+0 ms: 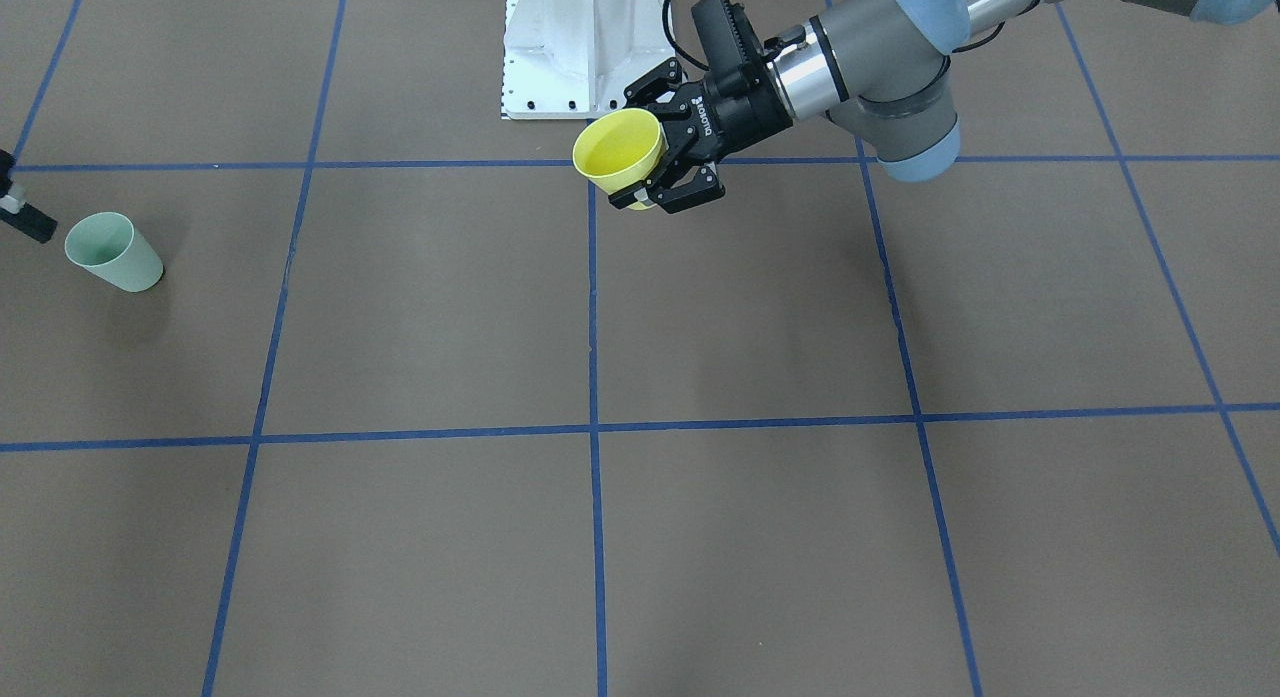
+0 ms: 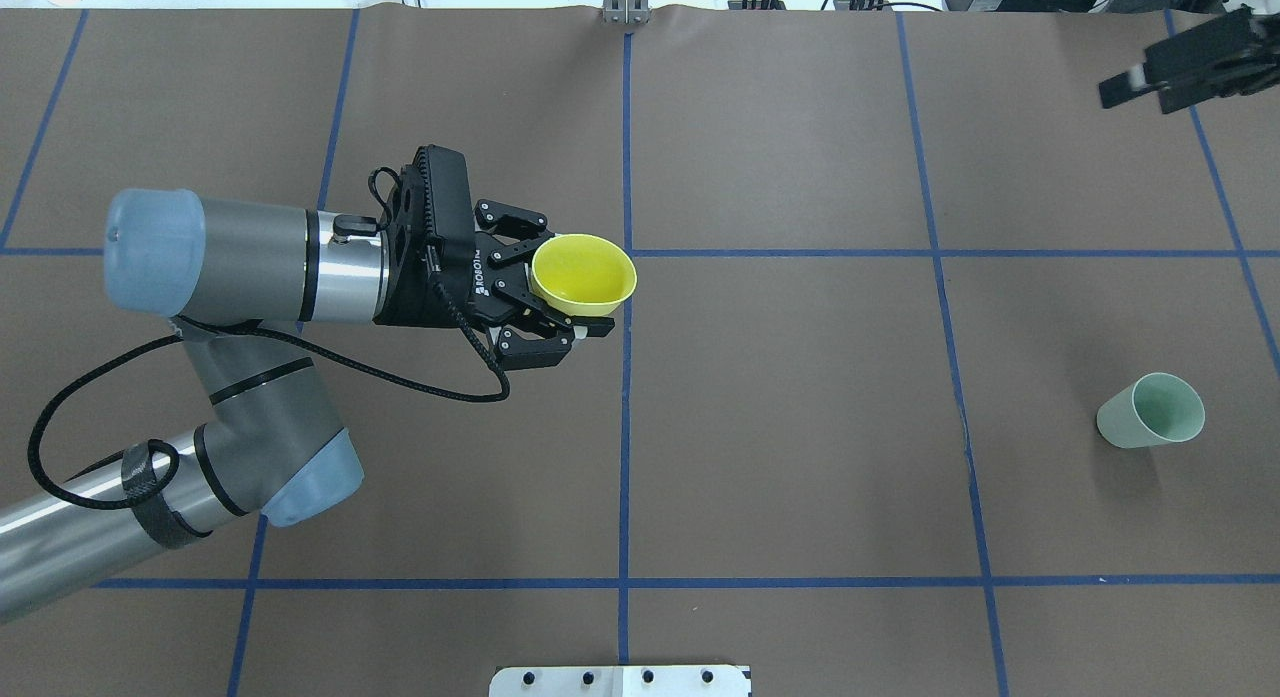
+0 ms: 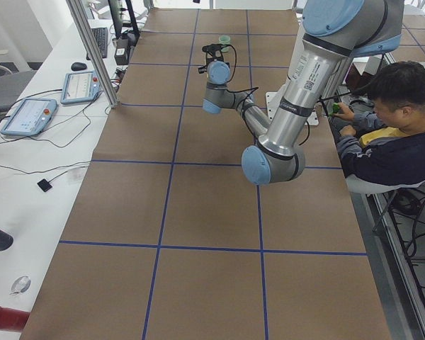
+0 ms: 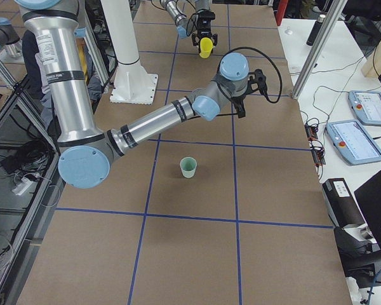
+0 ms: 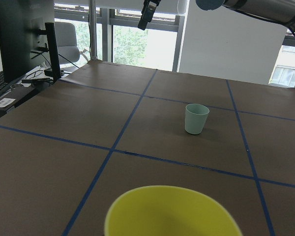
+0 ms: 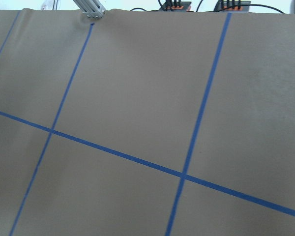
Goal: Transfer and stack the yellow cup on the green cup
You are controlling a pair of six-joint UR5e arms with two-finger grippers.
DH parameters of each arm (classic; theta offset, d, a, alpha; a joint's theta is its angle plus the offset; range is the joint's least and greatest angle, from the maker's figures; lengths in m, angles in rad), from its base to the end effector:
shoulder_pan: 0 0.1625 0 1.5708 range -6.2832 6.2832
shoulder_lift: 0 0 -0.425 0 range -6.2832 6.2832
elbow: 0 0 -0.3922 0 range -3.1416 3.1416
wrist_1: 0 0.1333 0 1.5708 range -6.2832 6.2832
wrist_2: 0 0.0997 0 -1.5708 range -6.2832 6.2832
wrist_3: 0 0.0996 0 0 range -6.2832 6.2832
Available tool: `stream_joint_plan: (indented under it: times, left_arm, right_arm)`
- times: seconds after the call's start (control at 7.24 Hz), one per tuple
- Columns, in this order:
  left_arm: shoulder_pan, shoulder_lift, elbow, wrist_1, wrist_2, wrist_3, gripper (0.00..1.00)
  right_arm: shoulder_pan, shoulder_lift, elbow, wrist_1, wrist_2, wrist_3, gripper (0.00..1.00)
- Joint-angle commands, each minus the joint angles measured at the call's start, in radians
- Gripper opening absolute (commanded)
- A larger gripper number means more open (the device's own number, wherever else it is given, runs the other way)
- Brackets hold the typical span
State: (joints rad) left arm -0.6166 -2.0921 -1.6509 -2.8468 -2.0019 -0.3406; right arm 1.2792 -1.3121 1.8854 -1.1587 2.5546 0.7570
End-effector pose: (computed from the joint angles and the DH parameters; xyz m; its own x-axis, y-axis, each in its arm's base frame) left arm 0.4293 -0.4167 0.1868 0.1066 0.9741 -0.1996 0.2990 0.1600 0.9407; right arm -0.1068 -0.5310 0.3080 0.3497 -0.2355 0.9068 -0.1118 0.9505 0.2899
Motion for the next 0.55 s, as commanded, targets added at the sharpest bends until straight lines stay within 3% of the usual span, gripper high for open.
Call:
stream_joint_plan:
  times: [0.0,0.14,0.28,0.41]
  left_arm:
    - [0.000,0.000,0.017,-0.003,0.023,0.000,0.00]
    - [0.001,0.000,0.017,-0.005,0.034,0.000,0.00]
    - [0.001,-0.003,0.022,-0.011,0.040,0.002,0.00]
    - [0.001,-0.003,0.022,-0.013,0.040,0.012,0.03]
  right_arm:
    - [-0.191,0.140,0.037,-0.003,-0.143,0.344,1.00]
    - [-0.265,0.178,0.041,-0.004,-0.202,0.481,1.00]
    - [-0.328,0.210,0.041,-0.036,-0.236,0.504,1.00]
    - [-0.360,0.294,0.043,-0.168,-0.234,0.504,1.00]
